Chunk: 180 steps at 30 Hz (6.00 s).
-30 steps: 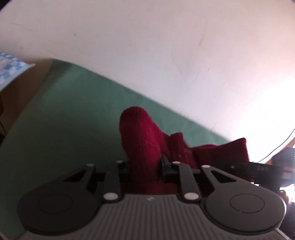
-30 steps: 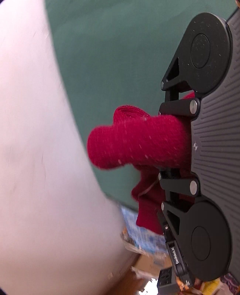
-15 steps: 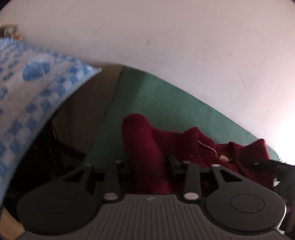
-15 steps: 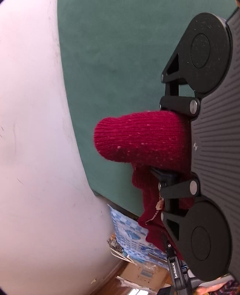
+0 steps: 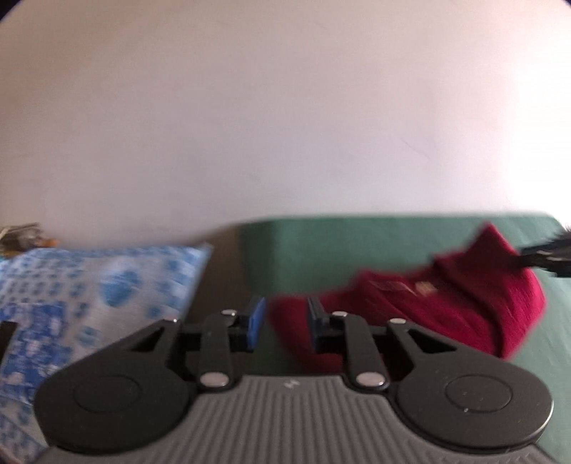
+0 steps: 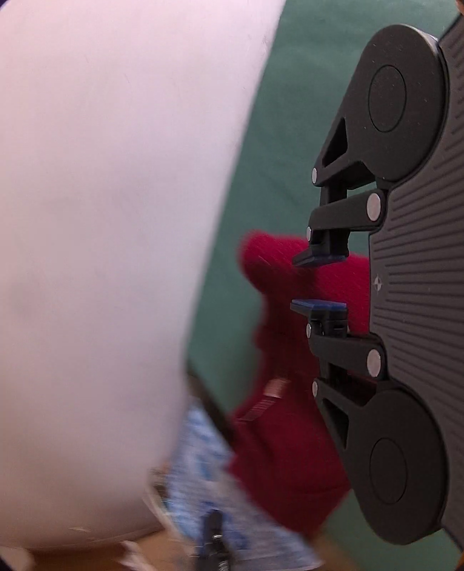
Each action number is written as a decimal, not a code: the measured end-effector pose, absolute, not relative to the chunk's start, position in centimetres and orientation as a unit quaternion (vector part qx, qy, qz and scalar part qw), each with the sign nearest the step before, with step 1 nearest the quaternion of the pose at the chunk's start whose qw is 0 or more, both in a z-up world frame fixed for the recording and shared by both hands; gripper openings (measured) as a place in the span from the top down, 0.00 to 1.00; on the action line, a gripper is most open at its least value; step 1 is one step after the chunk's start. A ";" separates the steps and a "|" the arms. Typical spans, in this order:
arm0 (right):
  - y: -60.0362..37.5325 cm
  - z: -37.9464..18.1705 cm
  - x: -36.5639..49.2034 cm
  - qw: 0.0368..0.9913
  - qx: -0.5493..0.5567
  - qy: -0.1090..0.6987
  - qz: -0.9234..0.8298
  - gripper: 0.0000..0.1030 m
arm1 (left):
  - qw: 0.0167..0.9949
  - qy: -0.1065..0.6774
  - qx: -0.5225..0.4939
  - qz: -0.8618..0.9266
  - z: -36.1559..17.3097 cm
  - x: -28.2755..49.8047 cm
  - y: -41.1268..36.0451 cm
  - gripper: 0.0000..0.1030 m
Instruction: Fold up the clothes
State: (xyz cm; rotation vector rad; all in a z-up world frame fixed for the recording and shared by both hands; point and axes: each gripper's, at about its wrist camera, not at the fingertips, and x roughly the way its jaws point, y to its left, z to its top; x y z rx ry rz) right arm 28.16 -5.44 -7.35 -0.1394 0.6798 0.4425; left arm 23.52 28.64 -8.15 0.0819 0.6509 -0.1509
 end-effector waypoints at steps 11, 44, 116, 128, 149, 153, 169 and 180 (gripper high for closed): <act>-0.9 -11.1 32.9 0.910 -0.075 0.361 0.188 0.78 | 0.941 0.330 0.043 -0.060 -13.3 30.1 24.4 0.84; -3.7 -11.9 34.5 0.910 0.062 0.358 0.198 0.80 | 0.928 0.351 -0.068 -0.102 -12.6 33.5 26.7 1.00; -1.5 -4.9 26.7 0.925 0.033 0.311 0.215 0.59 | 0.952 0.297 -0.053 -0.061 -6.0 26.7 24.1 0.61; -2.8 -5.6 11.1 0.898 0.009 0.432 0.082 0.39 | 0.907 0.411 -0.071 0.049 -8.1 15.1 20.6 0.19; -5.6 -0.2 3.0 0.923 0.018 0.372 0.101 0.14 | 0.909 0.393 -0.027 0.139 -2.4 1.1 13.2 0.01; -5.6 0.6 2.0 0.928 0.017 0.363 0.086 0.14 | 0.914 0.380 -0.006 0.141 -1.6 0.0 12.8 0.01; 0.0 2.7 0.9 0.945 0.032 0.325 0.005 0.14 | 0.933 0.358 0.026 0.040 1.0 1.4 17.5 0.00; 1.8 2.3 1.8 0.939 0.019 0.344 0.002 0.14 | 0.933 0.358 0.022 0.025 0.2 2.2 18.8 0.00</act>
